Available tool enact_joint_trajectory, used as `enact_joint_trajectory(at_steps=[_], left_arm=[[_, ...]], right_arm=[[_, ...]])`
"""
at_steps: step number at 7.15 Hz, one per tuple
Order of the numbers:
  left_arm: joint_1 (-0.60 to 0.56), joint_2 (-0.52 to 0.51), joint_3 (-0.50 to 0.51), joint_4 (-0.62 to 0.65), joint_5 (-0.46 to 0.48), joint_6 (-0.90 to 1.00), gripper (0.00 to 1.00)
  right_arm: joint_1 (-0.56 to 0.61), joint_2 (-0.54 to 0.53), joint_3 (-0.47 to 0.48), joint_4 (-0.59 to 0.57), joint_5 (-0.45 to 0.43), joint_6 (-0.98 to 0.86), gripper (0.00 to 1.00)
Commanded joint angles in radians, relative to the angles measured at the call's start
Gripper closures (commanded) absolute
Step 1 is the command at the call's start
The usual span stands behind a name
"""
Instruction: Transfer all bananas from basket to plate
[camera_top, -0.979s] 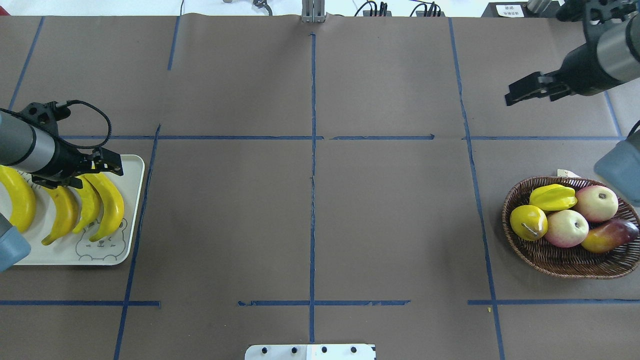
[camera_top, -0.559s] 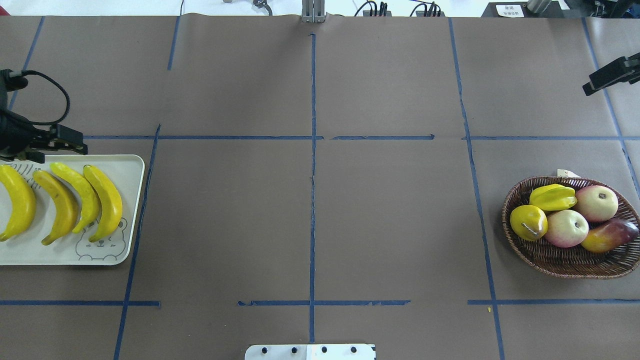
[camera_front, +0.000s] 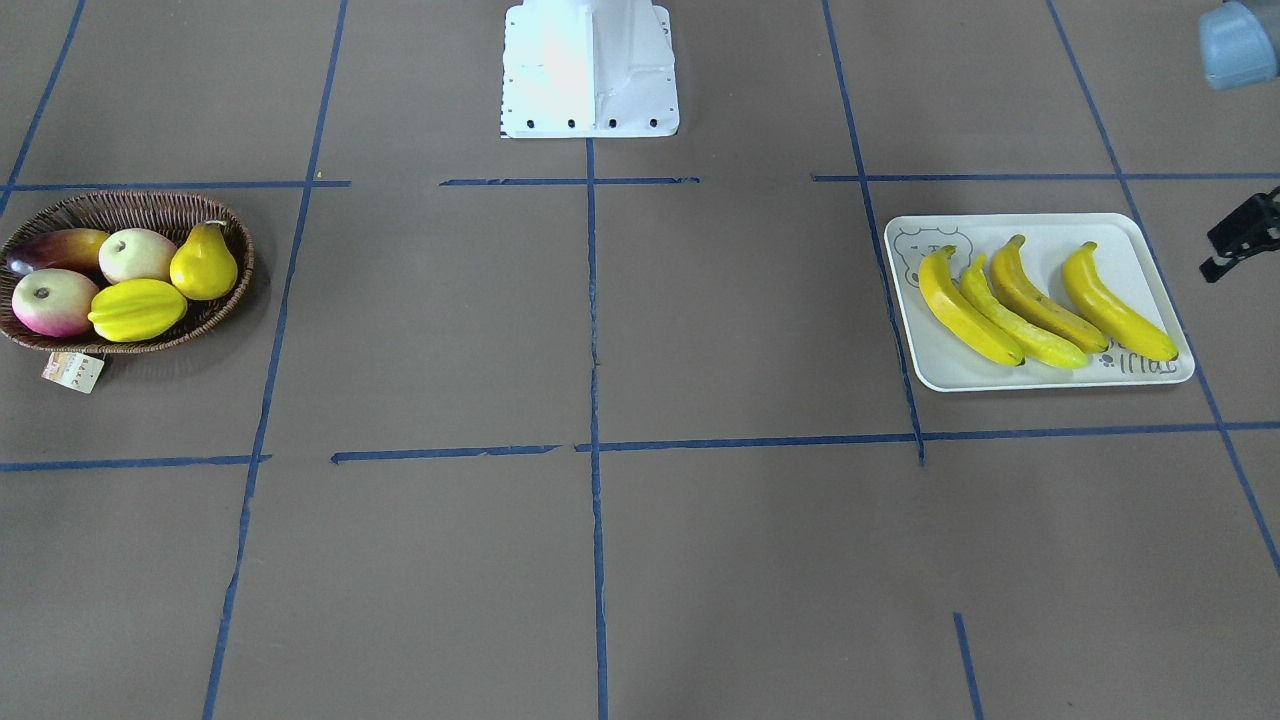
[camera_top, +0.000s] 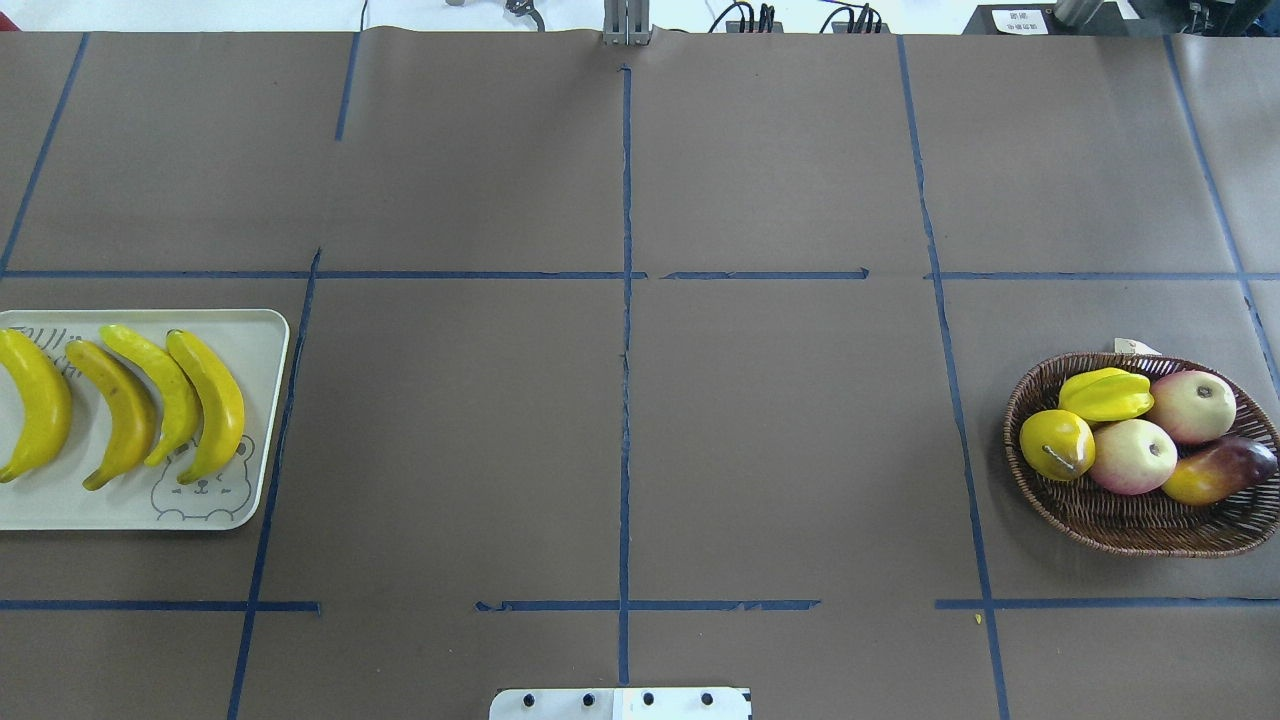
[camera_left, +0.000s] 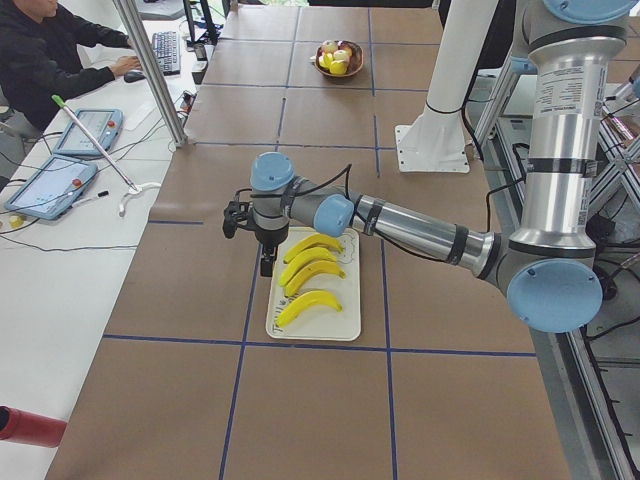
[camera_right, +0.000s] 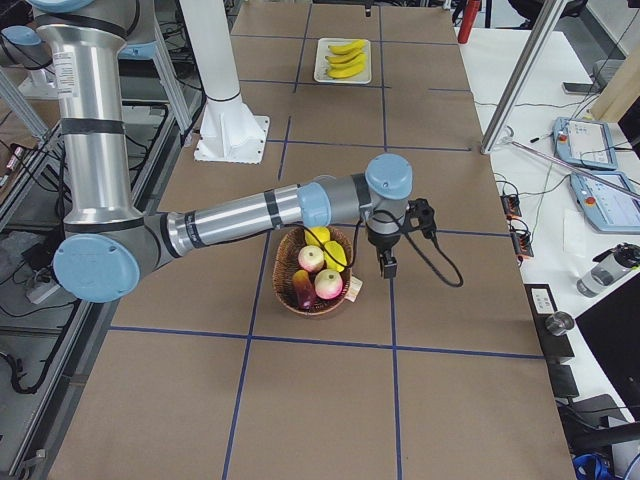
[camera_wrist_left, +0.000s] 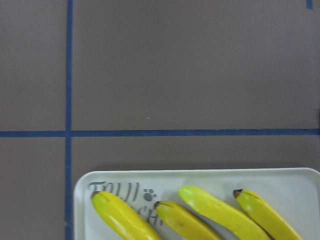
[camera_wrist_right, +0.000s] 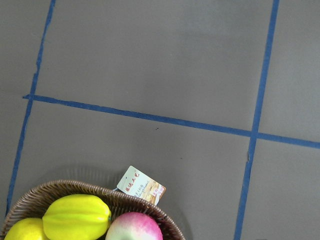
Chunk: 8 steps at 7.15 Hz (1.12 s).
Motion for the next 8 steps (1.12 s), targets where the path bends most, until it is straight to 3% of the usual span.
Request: enact_joint_trajectory(at_steps=[1, 3, 6, 8], left_arm=[[-0.154, 0.004, 0.153, 0.018, -0.091, 0.279, 0.00], [-0.186, 0.018, 0.218, 0.022, -0.094, 0.387, 0.00], [-0.186, 0.038, 0.201, 0.070, -0.094, 0.331, 0.00], [-0.186, 0.038, 0.199, 0.070, -0.094, 0.325, 0.00]], right_arm=[[0.029, -0.039, 0.009, 0.005, 0.024, -0.018, 0.00], [0.029, -0.030, -0.071, 0.005, -0.005, -0.027, 0.00], [0.064, -0.036, -0.151, 0.052, -0.005, -0.033, 0.00], [0.121, -0.042, -0.210, 0.054, -0.008, -0.135, 0.00]])
